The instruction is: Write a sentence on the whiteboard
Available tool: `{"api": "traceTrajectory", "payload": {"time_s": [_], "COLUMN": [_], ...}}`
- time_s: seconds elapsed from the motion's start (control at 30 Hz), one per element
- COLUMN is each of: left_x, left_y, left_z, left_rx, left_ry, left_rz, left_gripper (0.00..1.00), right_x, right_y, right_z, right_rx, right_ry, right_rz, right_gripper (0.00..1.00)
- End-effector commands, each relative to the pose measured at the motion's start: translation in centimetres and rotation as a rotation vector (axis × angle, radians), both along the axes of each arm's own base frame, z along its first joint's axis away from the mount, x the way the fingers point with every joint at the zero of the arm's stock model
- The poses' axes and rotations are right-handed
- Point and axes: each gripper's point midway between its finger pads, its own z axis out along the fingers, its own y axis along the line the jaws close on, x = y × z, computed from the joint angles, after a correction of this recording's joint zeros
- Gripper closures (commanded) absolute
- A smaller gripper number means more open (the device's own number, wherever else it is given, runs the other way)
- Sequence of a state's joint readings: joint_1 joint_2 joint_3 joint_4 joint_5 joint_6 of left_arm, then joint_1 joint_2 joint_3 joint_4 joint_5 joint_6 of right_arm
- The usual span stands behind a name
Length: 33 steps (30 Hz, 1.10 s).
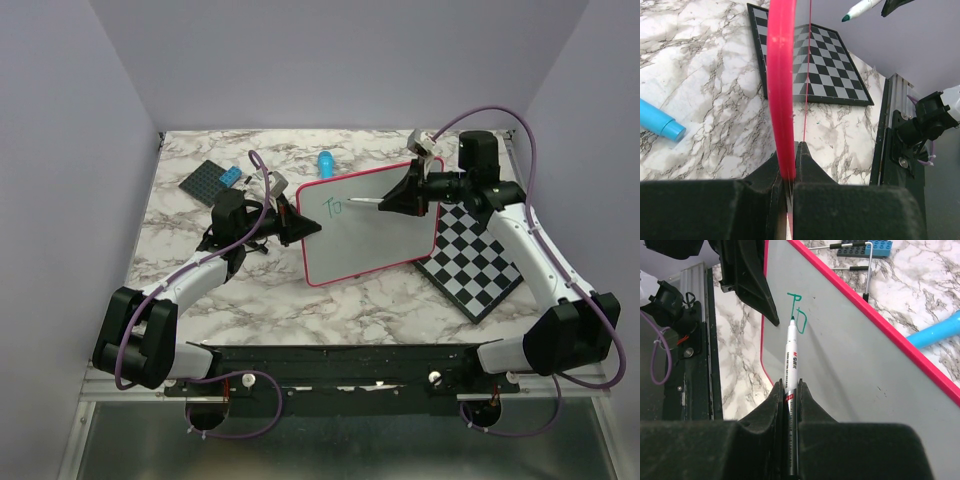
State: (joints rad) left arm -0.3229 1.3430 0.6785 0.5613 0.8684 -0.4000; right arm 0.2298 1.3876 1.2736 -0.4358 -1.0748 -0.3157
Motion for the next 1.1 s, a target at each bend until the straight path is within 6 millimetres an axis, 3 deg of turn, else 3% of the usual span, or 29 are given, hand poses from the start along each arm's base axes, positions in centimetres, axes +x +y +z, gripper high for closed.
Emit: {"api": "traceTrajectory", "payload": {"time_s": [0.0,1.07], "left_x": [1.03,1.10], "left_y": [0.66,0.69], "left_z": [-1.66,-1.58], "left_rx": [0.077,0.079], "left_ry": [-0.040,-0.042], "left_rz": [0.046,0.049], "left_gripper": [1.00,1.00], "right_x": [-0.30,-0.14], "right_y": [0.00,-0.35], "right_z": [-0.48,-1.15], "right_rx": [0.000,-0.005], "right_ry": [-0.003,-0.003], "right_rz": [0.018,0.022], "right_gripper": [1.00,0.99]}}
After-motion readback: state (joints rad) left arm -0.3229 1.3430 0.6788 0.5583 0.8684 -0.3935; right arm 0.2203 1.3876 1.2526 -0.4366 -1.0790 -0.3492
